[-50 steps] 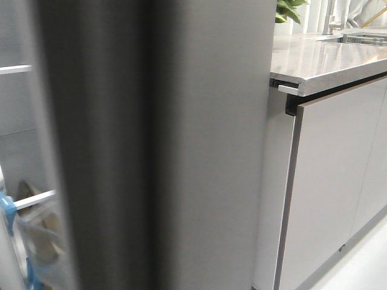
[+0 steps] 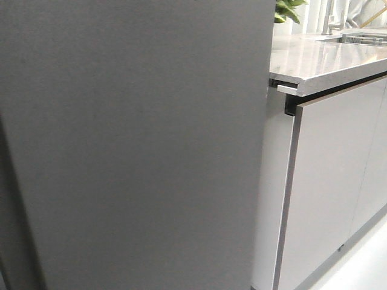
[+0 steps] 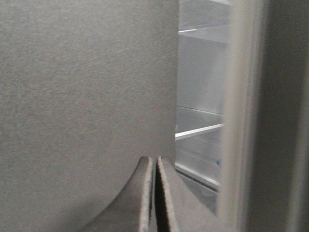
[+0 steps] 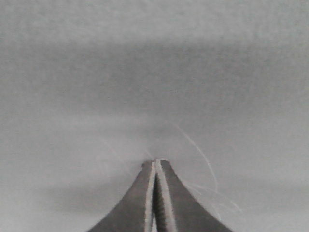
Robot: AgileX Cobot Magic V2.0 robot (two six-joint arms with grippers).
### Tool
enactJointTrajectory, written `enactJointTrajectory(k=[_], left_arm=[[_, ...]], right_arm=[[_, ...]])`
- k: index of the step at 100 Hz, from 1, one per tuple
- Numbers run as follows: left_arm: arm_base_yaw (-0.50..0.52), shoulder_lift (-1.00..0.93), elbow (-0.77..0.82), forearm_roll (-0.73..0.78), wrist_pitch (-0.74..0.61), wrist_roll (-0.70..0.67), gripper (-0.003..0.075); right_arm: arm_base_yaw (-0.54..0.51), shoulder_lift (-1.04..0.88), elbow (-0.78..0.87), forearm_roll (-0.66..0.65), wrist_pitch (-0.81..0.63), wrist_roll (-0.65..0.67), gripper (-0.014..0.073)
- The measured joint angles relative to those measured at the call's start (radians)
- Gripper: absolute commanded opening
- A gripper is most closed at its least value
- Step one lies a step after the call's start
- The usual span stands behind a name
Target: Close fridge door
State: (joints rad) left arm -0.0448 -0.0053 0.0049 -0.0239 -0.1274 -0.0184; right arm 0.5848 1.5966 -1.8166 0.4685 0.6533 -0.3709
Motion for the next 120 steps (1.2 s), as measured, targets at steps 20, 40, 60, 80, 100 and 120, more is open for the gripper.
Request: enactJointTrajectory(k=[20, 40, 60, 80, 100, 120], left_arm=[[0.0, 0.0, 0.0, 0.0, 0.0, 0.0, -0.002], [0.0, 0.0, 0.0, 0.0, 0.0, 0.0, -0.002], [0.0, 0.0, 0.0, 0.0, 0.0, 0.0, -0.002], [0.0, 0.0, 0.0, 0.0, 0.0, 0.0, -0.002], [0.0, 0.0, 0.0, 0.0, 0.0, 0.0, -0.002], [0.0, 0.0, 0.0, 0.0, 0.0, 0.0, -0.002]], right_arm=[[0.0, 0.09, -0.062, 0.013, -0.014, -0.001, -0.0045], [0.001, 0.192, -0.076, 0.013, -0.052, -0.001, -0.0045], [0.001, 0.199, -0.071, 0.006, -0.033, -0.001, -0.0044], [-0.033, 0.146, -0.071, -0.073, 0.003, 0.02, -0.0044], [-0.113, -0.029, -0.026, -0.194, 0.053, 0.103, -0.0044], [-0.205, -0.272, 0.181, -0.215, 0.056, 0.119, -0.0044]])
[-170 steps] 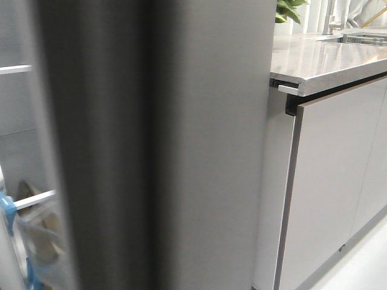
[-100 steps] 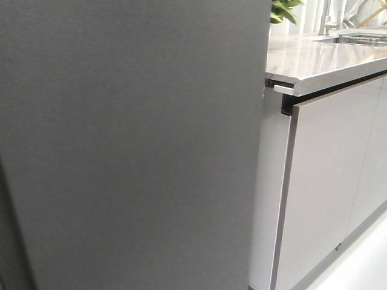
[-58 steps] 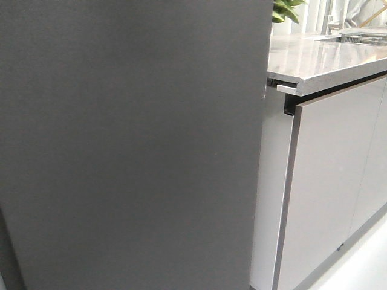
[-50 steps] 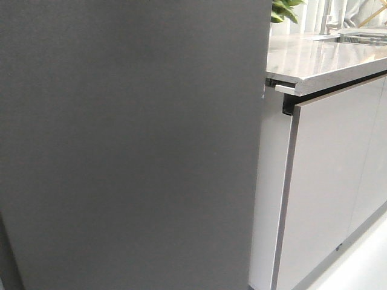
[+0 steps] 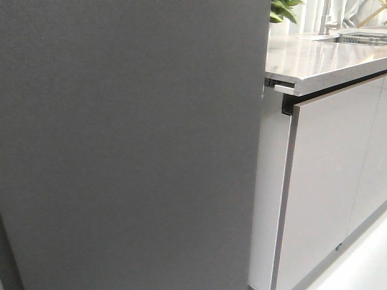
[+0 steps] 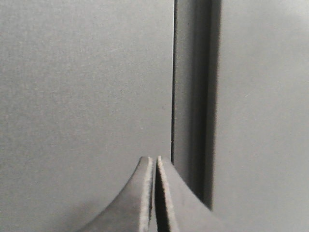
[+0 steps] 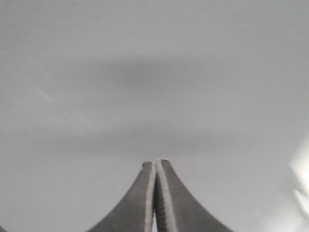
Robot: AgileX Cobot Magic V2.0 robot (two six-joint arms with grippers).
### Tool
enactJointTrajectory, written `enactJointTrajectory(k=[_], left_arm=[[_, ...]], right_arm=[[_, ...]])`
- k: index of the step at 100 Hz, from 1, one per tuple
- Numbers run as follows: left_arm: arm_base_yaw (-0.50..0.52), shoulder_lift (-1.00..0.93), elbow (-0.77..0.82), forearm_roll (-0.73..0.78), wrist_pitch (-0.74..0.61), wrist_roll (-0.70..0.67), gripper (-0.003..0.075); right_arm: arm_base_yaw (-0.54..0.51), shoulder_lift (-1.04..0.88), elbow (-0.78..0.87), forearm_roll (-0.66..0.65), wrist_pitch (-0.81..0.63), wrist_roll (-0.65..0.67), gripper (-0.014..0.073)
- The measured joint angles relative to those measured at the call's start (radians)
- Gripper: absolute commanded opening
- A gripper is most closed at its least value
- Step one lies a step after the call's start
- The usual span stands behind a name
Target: Close fridge door
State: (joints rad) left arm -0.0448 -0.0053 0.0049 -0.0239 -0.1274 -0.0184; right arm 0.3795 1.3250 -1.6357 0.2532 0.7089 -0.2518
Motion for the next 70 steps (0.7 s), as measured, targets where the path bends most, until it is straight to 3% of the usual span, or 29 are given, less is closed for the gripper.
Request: enactJointTrajectory(k=[36, 70], left_arm=[[0.0, 0.0, 0.0, 0.0, 0.0, 0.0, -0.002], [0.0, 0.0, 0.0, 0.0, 0.0, 0.0, -0.002]], right_arm=[[-0.034, -0.581, 0.615, -0.002, -0.129, 0.074, -0.0044], [-0.034, -0.971, 0.956, -0.002, -0.185, 0.132, -0.0044]])
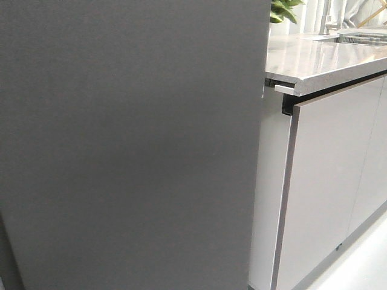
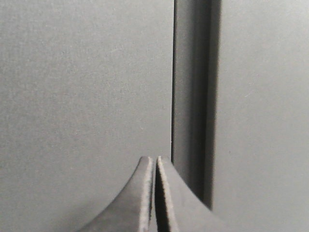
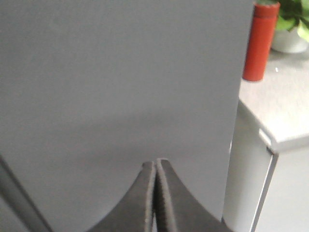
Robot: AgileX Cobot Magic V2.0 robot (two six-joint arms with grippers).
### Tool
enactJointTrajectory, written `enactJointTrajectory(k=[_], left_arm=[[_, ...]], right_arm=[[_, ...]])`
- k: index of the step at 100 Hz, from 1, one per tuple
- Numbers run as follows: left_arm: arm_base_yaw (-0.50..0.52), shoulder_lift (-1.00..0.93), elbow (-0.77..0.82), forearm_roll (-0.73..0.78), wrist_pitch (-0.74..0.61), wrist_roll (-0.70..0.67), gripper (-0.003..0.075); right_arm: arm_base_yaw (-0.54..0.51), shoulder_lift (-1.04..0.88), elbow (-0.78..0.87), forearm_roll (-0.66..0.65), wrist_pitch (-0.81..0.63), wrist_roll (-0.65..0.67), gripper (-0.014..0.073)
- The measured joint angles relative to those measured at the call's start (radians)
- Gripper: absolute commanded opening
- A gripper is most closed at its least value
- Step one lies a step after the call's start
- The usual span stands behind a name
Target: Close fridge door
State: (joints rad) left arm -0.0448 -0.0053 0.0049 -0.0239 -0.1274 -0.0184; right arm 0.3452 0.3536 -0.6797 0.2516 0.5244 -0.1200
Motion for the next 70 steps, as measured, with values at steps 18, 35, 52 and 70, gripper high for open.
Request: enactJointTrajectory(k=[18, 35, 52, 70], left_arm=[[0.0, 0.0, 0.0, 0.0, 0.0, 0.0, -0.002], [0.0, 0.0, 0.0, 0.0, 0.0, 0.0, -0.002], [0.0, 0.0, 0.0, 0.0, 0.0, 0.0, -0.002], [0.0, 0.0, 0.0, 0.0, 0.0, 0.0, -0.002]], right_arm=[[0.0, -0.078, 0.031, 0.0, -0.009, 0.002, -0.0045], [0.0, -0.083, 0.031, 0.0, -0.009, 0.002, -0.0045], [0.0, -0.083, 0.031, 0.0, -0.009, 0.003, -0.0045], [-0.003, -0.083, 0.039, -0.03, -0.017, 0.003, -0.0044]])
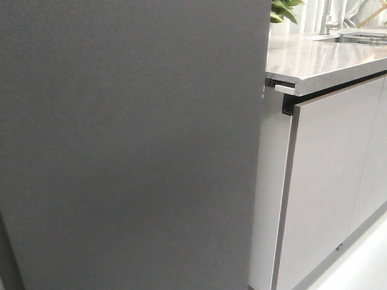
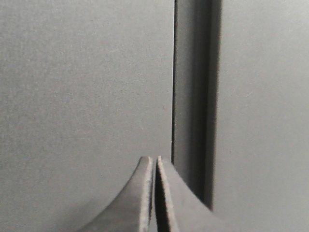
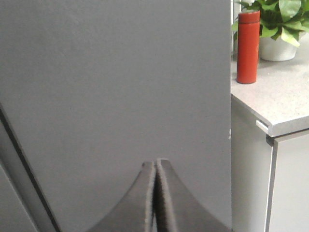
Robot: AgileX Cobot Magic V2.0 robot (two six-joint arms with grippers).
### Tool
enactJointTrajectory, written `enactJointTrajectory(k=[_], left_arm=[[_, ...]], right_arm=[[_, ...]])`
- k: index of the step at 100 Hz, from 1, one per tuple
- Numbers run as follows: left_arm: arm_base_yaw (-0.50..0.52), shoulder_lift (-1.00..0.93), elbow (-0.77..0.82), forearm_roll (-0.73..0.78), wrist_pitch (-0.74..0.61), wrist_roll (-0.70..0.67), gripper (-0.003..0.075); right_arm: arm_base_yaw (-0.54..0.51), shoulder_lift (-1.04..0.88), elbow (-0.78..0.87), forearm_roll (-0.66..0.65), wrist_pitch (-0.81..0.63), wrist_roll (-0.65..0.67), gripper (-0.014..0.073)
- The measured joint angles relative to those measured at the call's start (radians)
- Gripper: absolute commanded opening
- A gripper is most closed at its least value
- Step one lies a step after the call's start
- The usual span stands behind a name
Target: Close fridge door
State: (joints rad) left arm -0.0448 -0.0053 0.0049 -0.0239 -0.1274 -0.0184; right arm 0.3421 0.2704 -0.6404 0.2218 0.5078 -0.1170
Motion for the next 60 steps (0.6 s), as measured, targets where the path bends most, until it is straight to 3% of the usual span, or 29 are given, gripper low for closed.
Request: enactJointTrajectory(k=[13, 41, 60], left_arm=[[0.0, 0.0, 0.0, 0.0, 0.0, 0.0, -0.002], [0.0, 0.0, 0.0, 0.0, 0.0, 0.0, -0.002], [0.0, 0.0, 0.0, 0.0, 0.0, 0.0, -0.002]], right_arm=[[-0.071, -0.036, 0.061, -0.015, -0.026, 0.0, -0.0045], [-0.356, -0.203, 0.348, -0.02, -0.238, 0.0, -0.0045], [-0.408, -0.274, 0.551, -0.02, -0.367, 0.0, -0.0045]])
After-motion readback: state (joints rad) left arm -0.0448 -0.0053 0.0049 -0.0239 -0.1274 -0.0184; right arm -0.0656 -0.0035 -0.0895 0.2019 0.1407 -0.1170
